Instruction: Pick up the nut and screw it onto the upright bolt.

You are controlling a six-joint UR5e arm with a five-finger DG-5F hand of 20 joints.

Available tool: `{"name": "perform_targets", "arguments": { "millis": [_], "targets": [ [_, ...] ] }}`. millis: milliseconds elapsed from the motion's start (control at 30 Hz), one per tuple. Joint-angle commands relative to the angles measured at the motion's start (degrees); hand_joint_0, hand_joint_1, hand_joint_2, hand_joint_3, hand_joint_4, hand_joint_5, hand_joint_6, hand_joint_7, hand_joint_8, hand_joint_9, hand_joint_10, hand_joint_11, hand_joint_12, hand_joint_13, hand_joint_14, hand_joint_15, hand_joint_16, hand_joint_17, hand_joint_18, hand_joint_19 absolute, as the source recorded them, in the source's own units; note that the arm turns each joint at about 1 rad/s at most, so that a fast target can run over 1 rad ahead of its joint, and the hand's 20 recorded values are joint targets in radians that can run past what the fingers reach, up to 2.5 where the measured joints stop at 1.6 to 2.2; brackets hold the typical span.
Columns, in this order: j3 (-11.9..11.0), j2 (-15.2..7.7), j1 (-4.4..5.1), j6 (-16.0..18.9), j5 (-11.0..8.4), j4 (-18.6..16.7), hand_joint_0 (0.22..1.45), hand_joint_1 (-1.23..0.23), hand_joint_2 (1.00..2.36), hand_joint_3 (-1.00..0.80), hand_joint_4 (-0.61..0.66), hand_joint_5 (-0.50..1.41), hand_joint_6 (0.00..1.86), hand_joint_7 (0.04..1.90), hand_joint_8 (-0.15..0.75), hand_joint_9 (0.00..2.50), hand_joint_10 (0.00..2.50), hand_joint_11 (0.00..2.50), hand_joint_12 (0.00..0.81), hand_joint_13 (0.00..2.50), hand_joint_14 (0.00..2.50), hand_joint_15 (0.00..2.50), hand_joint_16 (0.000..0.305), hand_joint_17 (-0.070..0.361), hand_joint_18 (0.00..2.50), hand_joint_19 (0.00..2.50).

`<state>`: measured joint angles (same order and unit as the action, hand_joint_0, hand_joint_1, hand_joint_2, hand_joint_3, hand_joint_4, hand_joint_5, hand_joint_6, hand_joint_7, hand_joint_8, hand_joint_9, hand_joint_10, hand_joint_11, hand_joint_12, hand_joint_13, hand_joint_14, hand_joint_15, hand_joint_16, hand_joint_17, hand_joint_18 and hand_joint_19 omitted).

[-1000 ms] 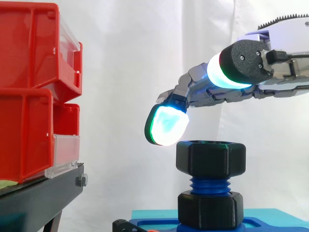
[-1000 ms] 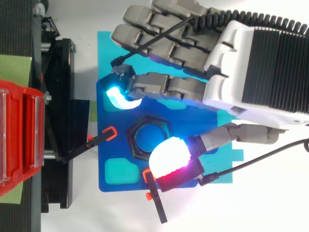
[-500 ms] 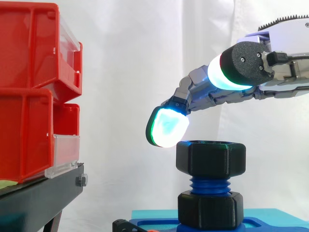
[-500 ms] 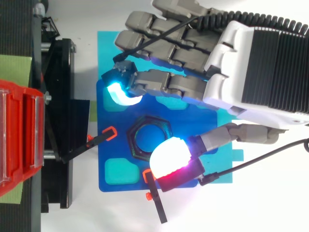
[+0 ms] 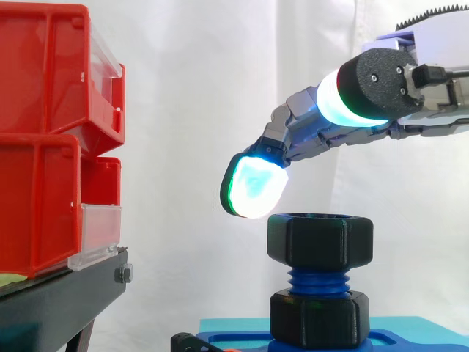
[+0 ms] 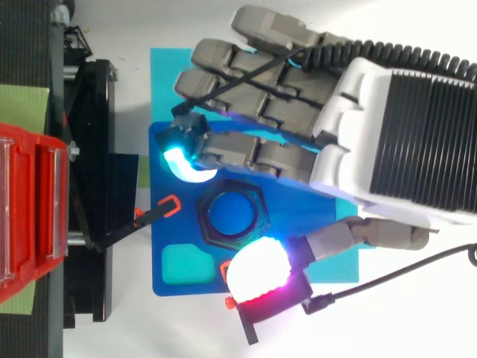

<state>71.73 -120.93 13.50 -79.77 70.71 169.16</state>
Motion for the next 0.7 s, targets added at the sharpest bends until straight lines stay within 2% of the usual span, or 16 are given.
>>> {"name": "perform_targets", "arguments": {
  "millis": [0, 233, 300, 400, 667],
  "targets": [
    [0.0, 0.0, 0.56, 0.1, -0.22, 0.5, 0.46, -0.13, 1.0, -0.5, 0.18, -0.17, 0.5, 0.77, 0.231, 0.31, 0.0, 0.0, 0.348, 0.27, 0.0, 0.0, 0.04, 0.09, 0.0, 0.0],
    [0.0, 0.0, 2.05, 0.2, -0.31, 0.9, 0.46, -0.13, 1.0, -0.5, 0.22, -0.15, 0.5, 0.84, 0.238, 0.38, 0.0, 0.0, 0.346, 0.31, 0.0, 0.0, 0.039, 0.087, 0.0, 0.0],
    [0.0, 0.0, 2.49, 0.8, -0.22, 2.2, 0.46, -0.14, 1.0, -0.5, 0.25, -0.13, 0.5, 0.9, 0.241, 0.39, 0.0, 0.0, 0.345, 0.33, 0.0, 0.0, 0.039, 0.087, 0.0, 0.0],
    [0.0, 0.0, 2.49, 1.1, -0.22, 2.9, 0.47, -0.15, 1.0, -0.5, 0.3, -0.11, 0.5, 1.01, 0.25, 0.43, 0.0, 0.0, 0.338, 0.35, 0.0, 0.0, 0.037, 0.083, 0.0, 0.0],
    [0.0, 0.0, 2.49, 1.1, -0.05, 3.2, 0.48, -0.17, 1.0, -0.5, 0.32, -0.09, 0.5, 1.13, 0.258, 0.49, 0.0, 0.0, 0.33, 0.41, 0.0, 0.0, 0.035, 0.079, 0.03, 0.0]
  ]
}}
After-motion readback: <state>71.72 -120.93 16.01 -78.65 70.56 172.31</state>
